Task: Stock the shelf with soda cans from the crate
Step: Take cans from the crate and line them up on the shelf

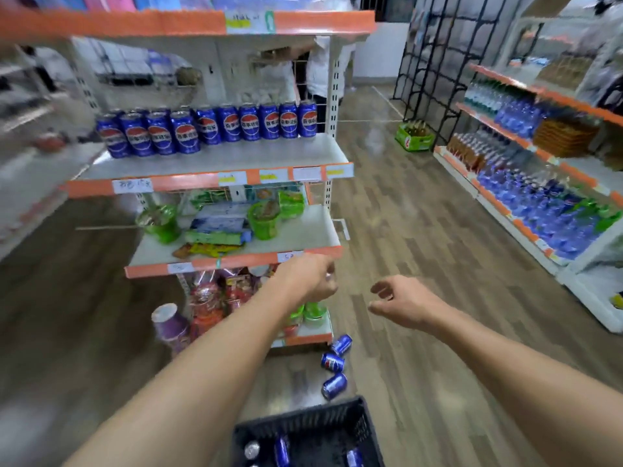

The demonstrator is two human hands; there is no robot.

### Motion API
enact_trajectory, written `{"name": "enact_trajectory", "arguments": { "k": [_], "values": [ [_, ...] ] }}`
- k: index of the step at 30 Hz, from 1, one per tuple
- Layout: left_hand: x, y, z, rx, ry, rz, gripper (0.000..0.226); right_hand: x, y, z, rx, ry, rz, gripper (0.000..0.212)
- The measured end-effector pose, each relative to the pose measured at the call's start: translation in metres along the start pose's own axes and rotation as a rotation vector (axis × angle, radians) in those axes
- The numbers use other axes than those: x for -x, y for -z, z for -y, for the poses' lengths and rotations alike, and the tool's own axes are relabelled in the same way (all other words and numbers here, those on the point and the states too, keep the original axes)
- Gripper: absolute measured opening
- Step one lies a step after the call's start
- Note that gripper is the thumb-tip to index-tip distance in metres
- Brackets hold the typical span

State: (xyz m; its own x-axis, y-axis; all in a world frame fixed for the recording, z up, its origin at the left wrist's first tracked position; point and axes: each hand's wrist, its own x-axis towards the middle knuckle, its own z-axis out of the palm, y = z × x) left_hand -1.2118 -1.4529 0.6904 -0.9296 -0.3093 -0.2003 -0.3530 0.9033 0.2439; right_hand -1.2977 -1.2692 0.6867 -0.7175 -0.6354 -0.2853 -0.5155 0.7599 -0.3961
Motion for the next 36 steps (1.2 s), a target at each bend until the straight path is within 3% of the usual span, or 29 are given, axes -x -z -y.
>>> {"name": "enact_trajectory", "arguments": {
  "k": [7,17,20,26,31,36],
  "values": [
    [0.071,0.003,0.020,0.047,0.184,-0.045,0.036,0.014,-0.026,0.024,0.017,0.124,0.075,0.043],
    [0.135,-0.039,0.044,0.071,0.281,-0.057,0.040,0.052,-0.087,0.045,0.006,0.206,0.141,0.037],
    [0.144,-0.067,0.042,0.104,0.277,-0.030,0.041,0.060,-0.108,0.039,0.011,0.209,0.192,0.039],
    [0.152,-0.138,0.044,0.170,0.322,0.004,0.039,0.061,-0.162,0.011,0.043,0.236,0.260,0.018],
    [0.150,-0.210,0.049,0.229,0.417,0.058,0.045,0.050,-0.223,-0.032,0.102,0.243,0.346,0.037],
    [0.134,-0.298,0.051,0.245,0.448,0.072,0.046,0.028,-0.293,-0.082,0.138,0.238,0.398,0.034]
  ]
}}
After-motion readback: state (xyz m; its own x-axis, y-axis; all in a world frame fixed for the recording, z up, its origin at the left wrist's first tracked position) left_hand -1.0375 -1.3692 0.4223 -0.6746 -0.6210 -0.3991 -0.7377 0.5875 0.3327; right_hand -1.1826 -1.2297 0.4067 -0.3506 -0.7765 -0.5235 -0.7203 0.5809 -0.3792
